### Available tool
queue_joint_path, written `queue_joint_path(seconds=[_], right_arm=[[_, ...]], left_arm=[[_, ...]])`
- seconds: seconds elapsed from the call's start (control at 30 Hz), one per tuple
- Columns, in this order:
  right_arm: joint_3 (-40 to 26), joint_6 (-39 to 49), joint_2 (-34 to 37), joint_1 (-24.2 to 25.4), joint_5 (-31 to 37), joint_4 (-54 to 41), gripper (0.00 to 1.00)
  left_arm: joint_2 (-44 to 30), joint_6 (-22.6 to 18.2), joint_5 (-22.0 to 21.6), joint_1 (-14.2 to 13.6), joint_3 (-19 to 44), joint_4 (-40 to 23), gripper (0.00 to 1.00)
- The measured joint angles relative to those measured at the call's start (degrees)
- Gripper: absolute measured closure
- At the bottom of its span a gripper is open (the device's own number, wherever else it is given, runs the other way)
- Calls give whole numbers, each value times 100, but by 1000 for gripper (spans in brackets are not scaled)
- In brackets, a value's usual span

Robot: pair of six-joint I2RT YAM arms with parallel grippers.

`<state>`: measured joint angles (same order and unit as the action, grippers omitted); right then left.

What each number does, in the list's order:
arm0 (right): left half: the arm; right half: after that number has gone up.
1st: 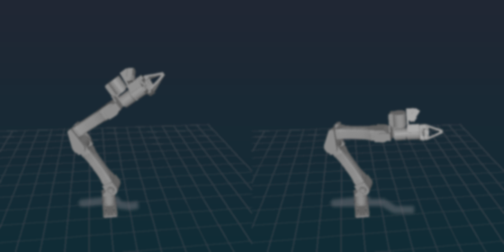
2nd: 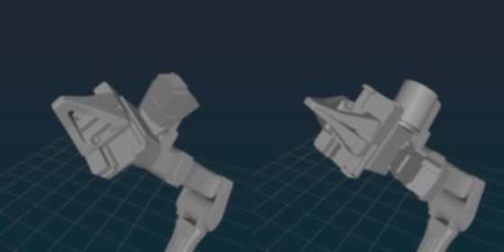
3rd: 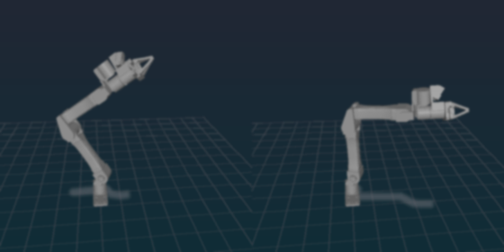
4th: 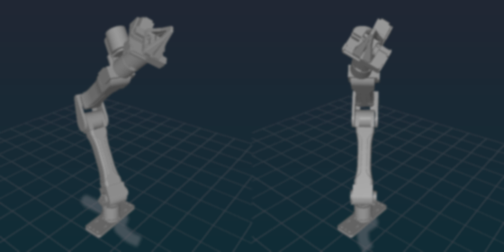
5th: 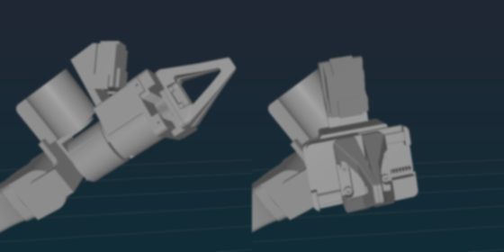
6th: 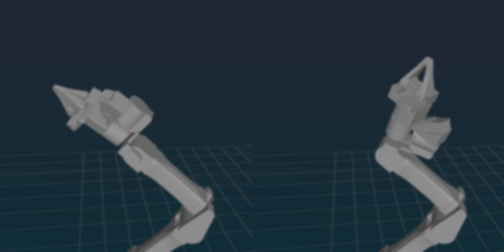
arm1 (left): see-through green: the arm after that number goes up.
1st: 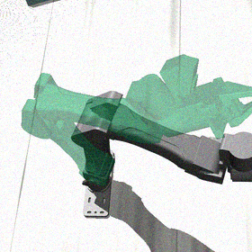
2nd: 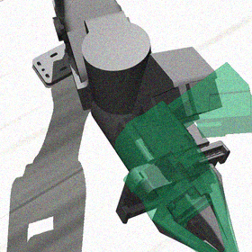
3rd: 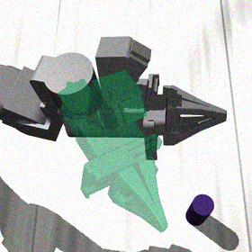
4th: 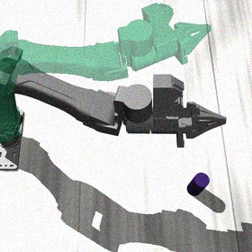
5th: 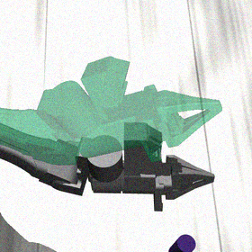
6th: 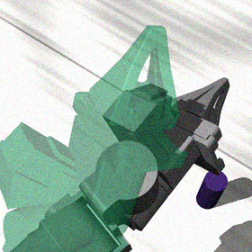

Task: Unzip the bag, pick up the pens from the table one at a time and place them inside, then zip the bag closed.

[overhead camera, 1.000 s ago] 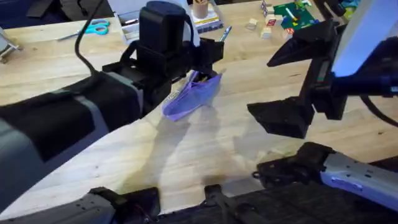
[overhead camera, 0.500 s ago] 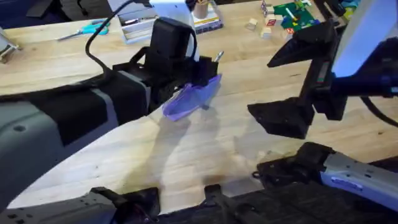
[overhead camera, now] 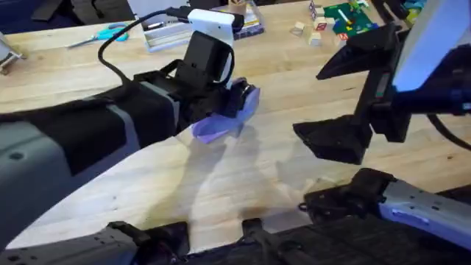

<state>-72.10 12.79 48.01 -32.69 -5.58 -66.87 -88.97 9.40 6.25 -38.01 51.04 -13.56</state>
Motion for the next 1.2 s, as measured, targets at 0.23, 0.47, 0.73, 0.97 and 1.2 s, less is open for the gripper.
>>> queue_joint_path(seconds=[0.23,0.47,0.73,0.97,1.2], right_arm=[[0,1,0,0,0,0,3],[0,0,0,0,0,0,4],[0,0,0,0,0,0,4],[0,0,0,0,0,0,3],[0,0,0,0,0,-2,3]], left_arm=[[231,-58,-246,1,-1,-286,959],[354,-150,-314,1,-3,-516,959],[354,-183,-341,1,-3,-551,858],[354,-229,-349,1,-3,-568,172],[354,-215,-355,1,-3,-590,7]])
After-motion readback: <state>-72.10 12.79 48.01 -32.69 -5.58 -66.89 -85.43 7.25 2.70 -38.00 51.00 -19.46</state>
